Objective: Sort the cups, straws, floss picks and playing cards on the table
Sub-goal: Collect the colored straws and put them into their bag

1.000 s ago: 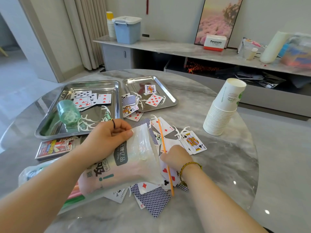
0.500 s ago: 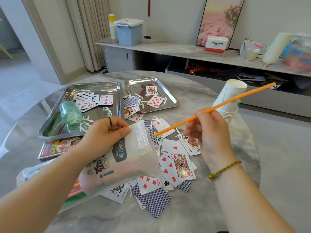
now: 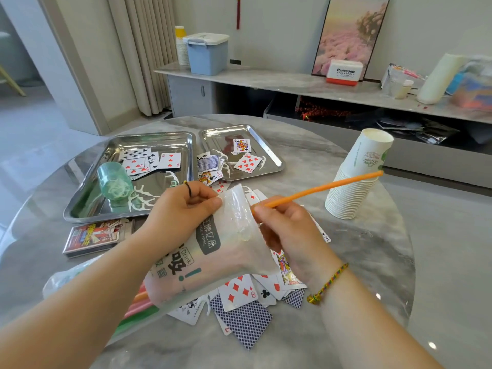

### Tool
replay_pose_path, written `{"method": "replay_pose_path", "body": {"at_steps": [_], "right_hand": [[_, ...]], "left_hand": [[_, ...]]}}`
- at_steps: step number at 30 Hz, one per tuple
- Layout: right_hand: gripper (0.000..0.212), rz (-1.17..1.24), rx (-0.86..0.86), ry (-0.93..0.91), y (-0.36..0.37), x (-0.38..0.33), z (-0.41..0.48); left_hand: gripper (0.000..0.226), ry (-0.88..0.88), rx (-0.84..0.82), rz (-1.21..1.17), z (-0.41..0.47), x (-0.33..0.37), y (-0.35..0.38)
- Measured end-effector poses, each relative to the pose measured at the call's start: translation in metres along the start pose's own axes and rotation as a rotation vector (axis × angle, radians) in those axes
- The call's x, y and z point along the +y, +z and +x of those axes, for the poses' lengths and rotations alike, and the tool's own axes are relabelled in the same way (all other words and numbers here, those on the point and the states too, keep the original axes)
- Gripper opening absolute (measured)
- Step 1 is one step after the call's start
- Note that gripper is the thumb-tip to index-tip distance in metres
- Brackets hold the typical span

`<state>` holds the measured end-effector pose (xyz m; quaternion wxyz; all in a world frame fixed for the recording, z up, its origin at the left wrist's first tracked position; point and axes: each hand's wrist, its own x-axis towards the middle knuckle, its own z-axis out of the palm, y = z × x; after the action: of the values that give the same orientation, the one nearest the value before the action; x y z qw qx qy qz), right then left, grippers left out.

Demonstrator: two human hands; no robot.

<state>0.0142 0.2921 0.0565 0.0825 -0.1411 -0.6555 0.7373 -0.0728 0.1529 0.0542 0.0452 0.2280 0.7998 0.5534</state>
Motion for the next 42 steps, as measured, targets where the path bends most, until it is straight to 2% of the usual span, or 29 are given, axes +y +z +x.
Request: {"method": "replay_pose_path", "body": {"at_steps": [2, 4, 6, 9, 12, 15, 21, 23, 25, 29, 36, 42], "right_hand": [[0.024, -0.101, -0.03, 0.031, 0.001, 0.001, 0.0], [0.018, -0.1, 0.004, 0.038, -0.002, -0.002, 0.001], [0.013, -0.007, 0.1, 0.038, -0.01, -0.006, 0.005], [0.019, 0.2, 0.253, -0.016, -0.021, -0.01, 0.011], [0.023, 0.268, 0.314, -0.064, -0.026, -0.01, 0.012], [0.026, 0.212, 0.271, -0.081, -0.024, -0.009, 0.01], [0.025, -0.143, -0.032, 0.017, -0.001, 0.0, -0.001], [0.021, -0.155, -0.014, 0.027, -0.002, -0.001, 0.0], [0.016, -0.06, 0.078, -0.007, -0.01, -0.005, 0.004], [0.018, 0.074, 0.19, -0.089, -0.022, -0.008, 0.006], [0.027, -0.181, -0.02, -0.044, -0.001, 0.006, 0.003], [0.02, -0.079, 0.029, -0.089, -0.012, -0.003, 0.003]], "left_hand": [[0.02, -0.008, -0.023, 0.017, -0.001, 0.001, 0.001], [0.02, -0.015, -0.033, 0.022, -0.002, 0.0, 0.0], [0.02, -0.03, -0.037, 0.017, -0.002, -0.001, -0.001], [0.021, -0.056, -0.053, -0.002, -0.003, -0.001, -0.002], [0.02, -0.066, -0.081, -0.006, -0.004, -0.001, 0.0], [0.018, -0.067, -0.088, -0.005, -0.005, 0.0, 0.001], [0.018, -0.063, -0.077, -0.019, -0.003, 0.001, 0.003], [0.018, -0.071, -0.077, -0.017, -0.004, 0.0, 0.003], [0.017, -0.084, -0.071, -0.025, -0.004, -0.002, 0.002], [0.017, -0.103, -0.065, -0.037, -0.005, -0.003, 0.001], [0.019, -0.097, -0.059, -0.043, -0.004, -0.001, 0.007], [0.017, -0.121, -0.048, -0.061, -0.005, -0.005, 0.008]]}}
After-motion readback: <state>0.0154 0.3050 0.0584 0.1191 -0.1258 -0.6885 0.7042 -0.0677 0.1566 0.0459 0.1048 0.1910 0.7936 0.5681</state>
